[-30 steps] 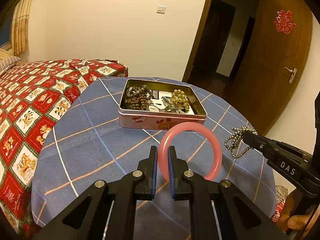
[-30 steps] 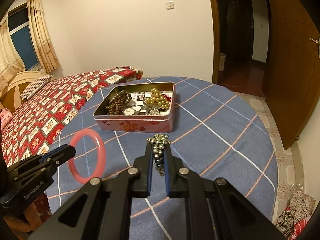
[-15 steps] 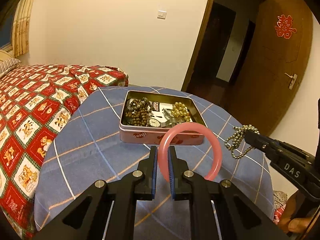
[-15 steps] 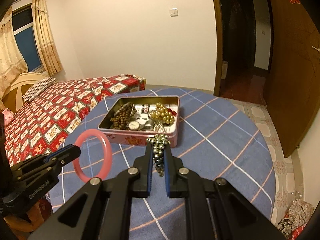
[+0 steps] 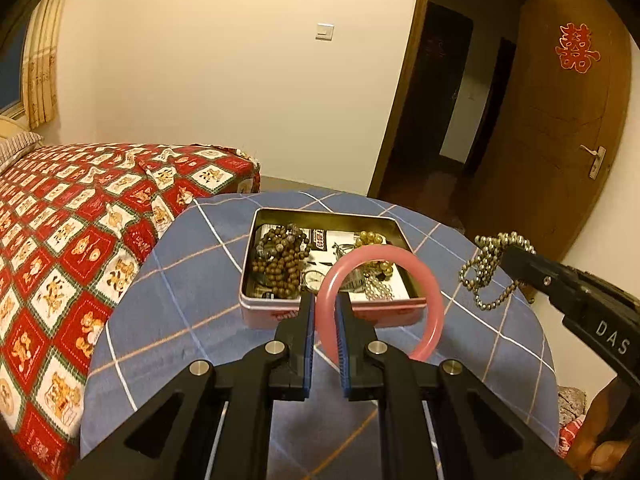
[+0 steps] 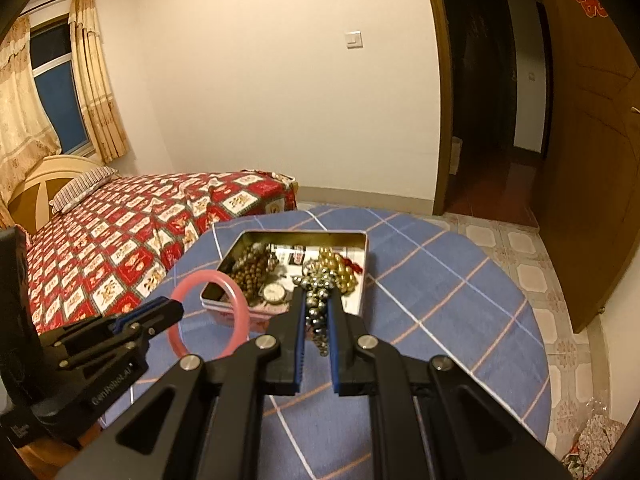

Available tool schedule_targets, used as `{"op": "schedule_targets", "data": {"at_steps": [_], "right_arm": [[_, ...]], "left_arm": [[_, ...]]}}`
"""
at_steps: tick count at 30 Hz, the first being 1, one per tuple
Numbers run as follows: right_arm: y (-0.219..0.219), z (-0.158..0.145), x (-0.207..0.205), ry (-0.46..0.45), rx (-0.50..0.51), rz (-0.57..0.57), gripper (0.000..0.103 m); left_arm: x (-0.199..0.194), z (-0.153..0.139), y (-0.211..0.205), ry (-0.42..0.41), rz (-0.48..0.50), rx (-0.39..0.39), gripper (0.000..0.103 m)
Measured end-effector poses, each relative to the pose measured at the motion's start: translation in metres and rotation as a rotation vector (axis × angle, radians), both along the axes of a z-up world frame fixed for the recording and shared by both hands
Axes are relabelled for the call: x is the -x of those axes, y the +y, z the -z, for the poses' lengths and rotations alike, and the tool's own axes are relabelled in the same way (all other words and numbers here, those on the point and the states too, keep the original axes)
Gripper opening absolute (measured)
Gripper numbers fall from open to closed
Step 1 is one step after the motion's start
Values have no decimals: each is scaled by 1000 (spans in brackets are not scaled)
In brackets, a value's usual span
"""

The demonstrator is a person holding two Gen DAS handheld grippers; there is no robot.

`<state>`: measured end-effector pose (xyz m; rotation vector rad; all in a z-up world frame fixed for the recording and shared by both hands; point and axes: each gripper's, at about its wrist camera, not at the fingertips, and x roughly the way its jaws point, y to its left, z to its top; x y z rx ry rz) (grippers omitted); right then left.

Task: Organize jewelry
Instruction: 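Carry the pink bangle and dark bead chain over the pink tin with both tools, then lower both items into the tin and open both tools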

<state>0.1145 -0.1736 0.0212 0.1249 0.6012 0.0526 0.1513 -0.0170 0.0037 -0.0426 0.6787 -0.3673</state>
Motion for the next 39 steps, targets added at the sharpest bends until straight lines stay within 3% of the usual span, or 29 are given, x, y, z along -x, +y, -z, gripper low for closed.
{"op": "schedule_targets", "data": {"at_steps": [16,30,39], "right_arm": [[-9,-17,-54,-37,9,7,12],[-20,-5,-109,-4,-23,16,12],[-24,22,-142,67,-17,32,12]], "left_arm": [[-57,-3,-15,-1,-12,8,9],[-110,11,-26,43,-42,11,9],[-133,29,-30,80,-66,7,9]]}}
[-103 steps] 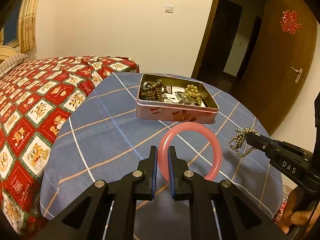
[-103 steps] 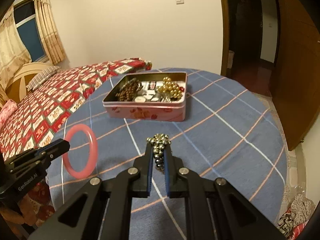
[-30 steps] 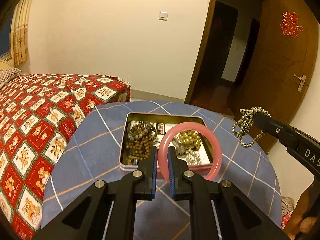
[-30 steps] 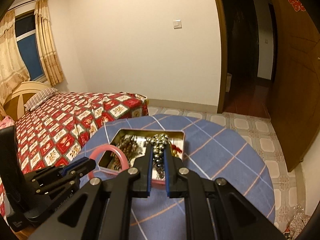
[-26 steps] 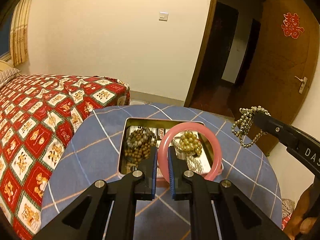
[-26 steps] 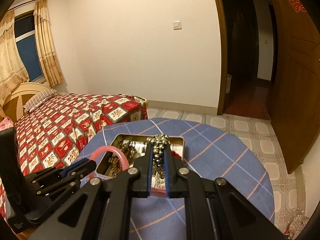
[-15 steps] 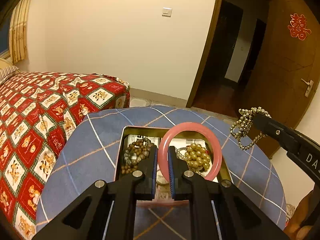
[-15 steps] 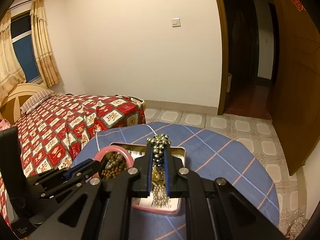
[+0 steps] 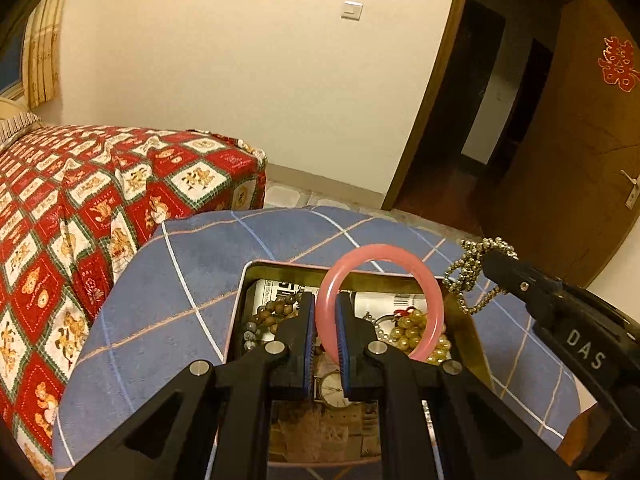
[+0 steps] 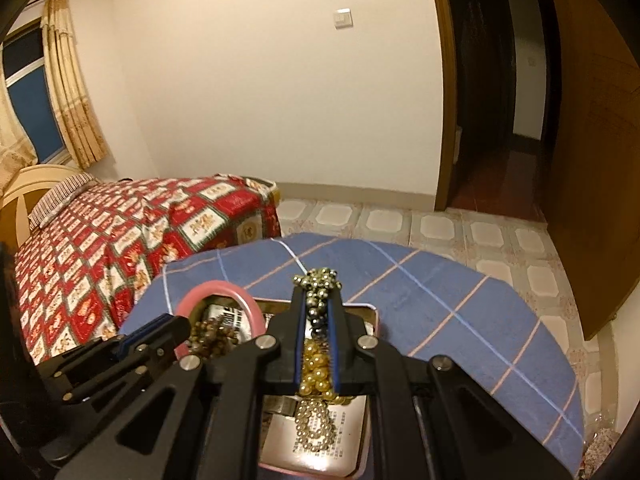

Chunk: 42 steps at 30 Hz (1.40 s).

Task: Organize jewelry
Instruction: 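Lower both items into the tin and open both tools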

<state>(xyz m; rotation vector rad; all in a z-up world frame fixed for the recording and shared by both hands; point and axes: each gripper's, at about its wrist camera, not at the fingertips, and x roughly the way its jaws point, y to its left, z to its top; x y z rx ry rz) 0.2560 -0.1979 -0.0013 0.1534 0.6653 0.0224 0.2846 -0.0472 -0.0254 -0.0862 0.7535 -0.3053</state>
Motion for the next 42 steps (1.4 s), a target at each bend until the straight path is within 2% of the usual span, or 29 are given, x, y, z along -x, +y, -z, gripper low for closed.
{"op": "schedule_targets", "data": {"at_steps": [8,19,26,35,42], "right_arm": [[2,31,-17,86,11,-8,12],[-5,66,-29,189,-3,13,12],[0,67,-28,184,42,5,12],[3,68,-31,193,61,5,12],[2,69,-32,201,40,-2,15]], "left_arm": [[-13,21,1,41,-22,-32,9],[-21,30,-5,31,-24,-88,9],[-22,35,-7,9,-27,-126,10],[-21,35,-8,-4,-31,-136,10],[-20,34,-7,2,-32,-137,10]]}}
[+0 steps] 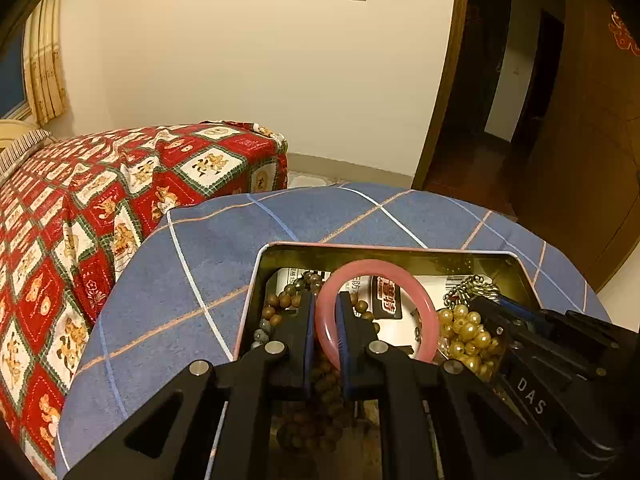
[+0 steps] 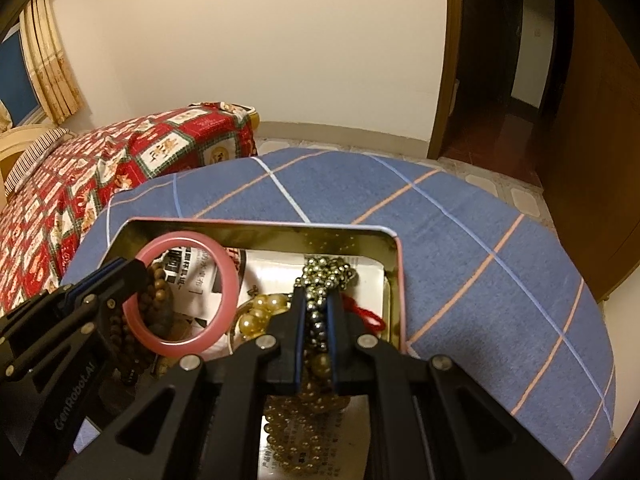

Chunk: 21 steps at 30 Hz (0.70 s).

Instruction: Organize jewelry

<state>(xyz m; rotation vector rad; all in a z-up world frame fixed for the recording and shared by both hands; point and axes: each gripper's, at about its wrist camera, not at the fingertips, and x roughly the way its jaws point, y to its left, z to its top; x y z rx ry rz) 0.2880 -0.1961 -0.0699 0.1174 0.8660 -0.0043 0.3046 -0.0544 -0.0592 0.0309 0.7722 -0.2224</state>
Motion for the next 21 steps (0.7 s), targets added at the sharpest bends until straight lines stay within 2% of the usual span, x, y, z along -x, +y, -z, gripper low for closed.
{"op": "schedule_targets", "data": {"at_steps": [2,3,4,6,7,9,12,16,21], "right_arm": [[-1,-1,2,0,-24,-14,25],[-2,-3,4,-5,-45,-24,36],[-2,-7,8,-16,-57,-25,53],[-1,-16,16,-55,-75,-32,71],[0,-21,22,-76,-53,-9,73],[-1,-30,31,-104,-32,7,73],[-8,-34,40,-104,-73,29,73],[-15,-34,54,-103,-110,54,78],[-15,-32,68,-93,-132,71,83]], "left_arm": [[3,-1,0,-4,-5,-8,10],[4,-1,-1,-5,-6,-15,11],[6,-2,-2,-4,-5,-21,11],[10,-6,-3,-2,-6,-39,21],[12,-9,-2,-3,-7,-42,25],[17,-14,0,-5,-15,-39,44],[28,-23,4,-31,-39,-36,63],[43,-33,2,-54,-32,-56,64],[60,-32,2,-45,-45,-82,64]]}}
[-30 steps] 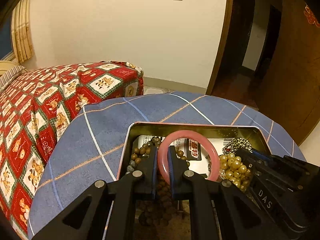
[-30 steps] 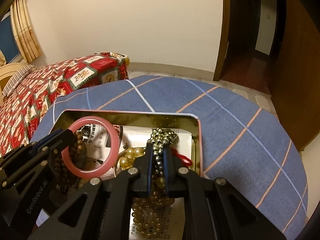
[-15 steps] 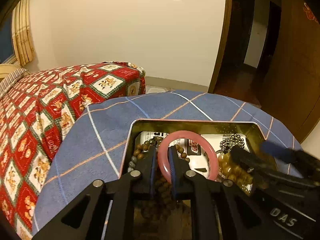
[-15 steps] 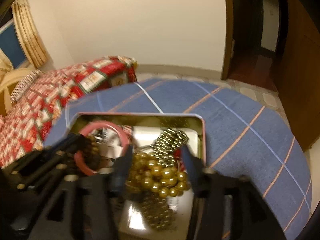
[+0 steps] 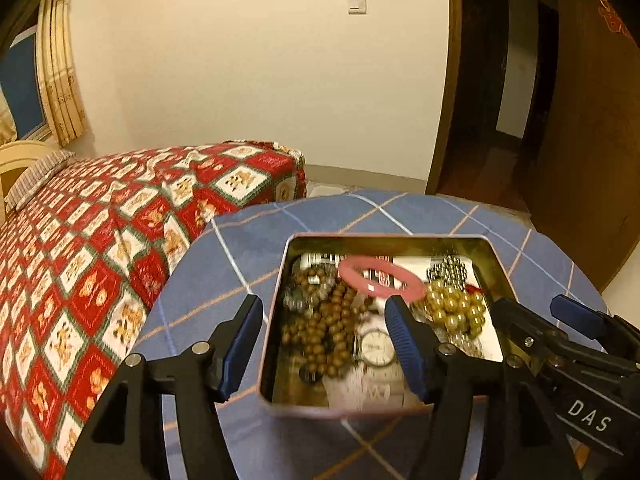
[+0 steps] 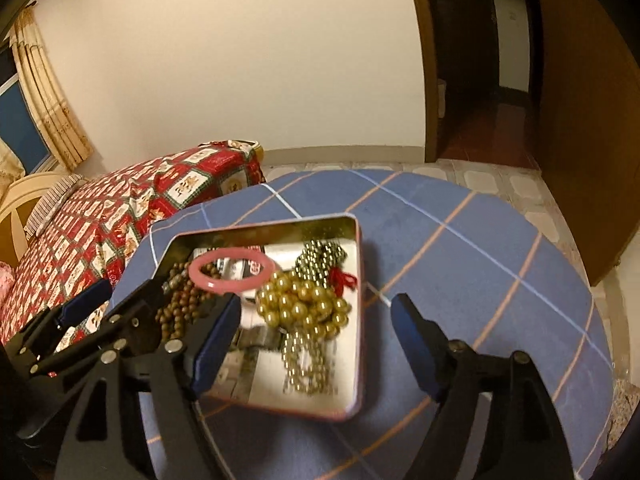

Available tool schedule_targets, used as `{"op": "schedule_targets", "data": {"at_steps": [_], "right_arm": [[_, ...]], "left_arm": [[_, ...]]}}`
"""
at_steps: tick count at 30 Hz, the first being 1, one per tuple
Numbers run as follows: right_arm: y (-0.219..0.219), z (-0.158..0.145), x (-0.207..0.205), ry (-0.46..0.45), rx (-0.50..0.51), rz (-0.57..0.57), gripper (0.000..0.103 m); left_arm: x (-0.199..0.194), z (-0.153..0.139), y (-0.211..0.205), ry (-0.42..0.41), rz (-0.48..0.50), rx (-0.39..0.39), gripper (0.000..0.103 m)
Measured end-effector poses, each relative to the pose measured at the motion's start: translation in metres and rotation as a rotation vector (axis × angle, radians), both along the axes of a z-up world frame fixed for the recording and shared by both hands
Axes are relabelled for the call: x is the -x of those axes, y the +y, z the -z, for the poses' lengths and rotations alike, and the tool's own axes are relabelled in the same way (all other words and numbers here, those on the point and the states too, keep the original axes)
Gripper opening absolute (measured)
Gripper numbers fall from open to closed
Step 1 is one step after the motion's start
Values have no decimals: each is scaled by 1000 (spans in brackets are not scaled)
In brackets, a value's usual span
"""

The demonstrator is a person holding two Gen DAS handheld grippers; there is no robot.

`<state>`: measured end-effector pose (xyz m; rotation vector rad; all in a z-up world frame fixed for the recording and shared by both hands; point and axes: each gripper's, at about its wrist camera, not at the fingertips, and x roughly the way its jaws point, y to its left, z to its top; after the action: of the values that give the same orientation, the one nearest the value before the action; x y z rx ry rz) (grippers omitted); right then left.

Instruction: Organize jewelry

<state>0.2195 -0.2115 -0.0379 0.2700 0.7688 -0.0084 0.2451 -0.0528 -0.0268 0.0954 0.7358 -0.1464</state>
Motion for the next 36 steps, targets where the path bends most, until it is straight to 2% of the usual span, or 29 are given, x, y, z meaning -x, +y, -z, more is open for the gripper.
{"op": "schedule_targets", "data": {"at_steps": [10,16,22,27,36], "right_arm": [[2,4,41,21,4,26,97],[6,4,79,5,30,37,98],[9,-3,116,-41,68,54,98],[12,-16,140,-89,61,55,99],[30,-53,179,-242,113,70,102]], "left_arm": [[50,-1,8,19,-43,-17,64],[94,-6,14,-23,-65,-33,64],[135,-12,20,-78,-81,-46,64],[161,-27,27,-137,-91,-41,65],[202,-55,39,-245,-102,-24,72]]}}
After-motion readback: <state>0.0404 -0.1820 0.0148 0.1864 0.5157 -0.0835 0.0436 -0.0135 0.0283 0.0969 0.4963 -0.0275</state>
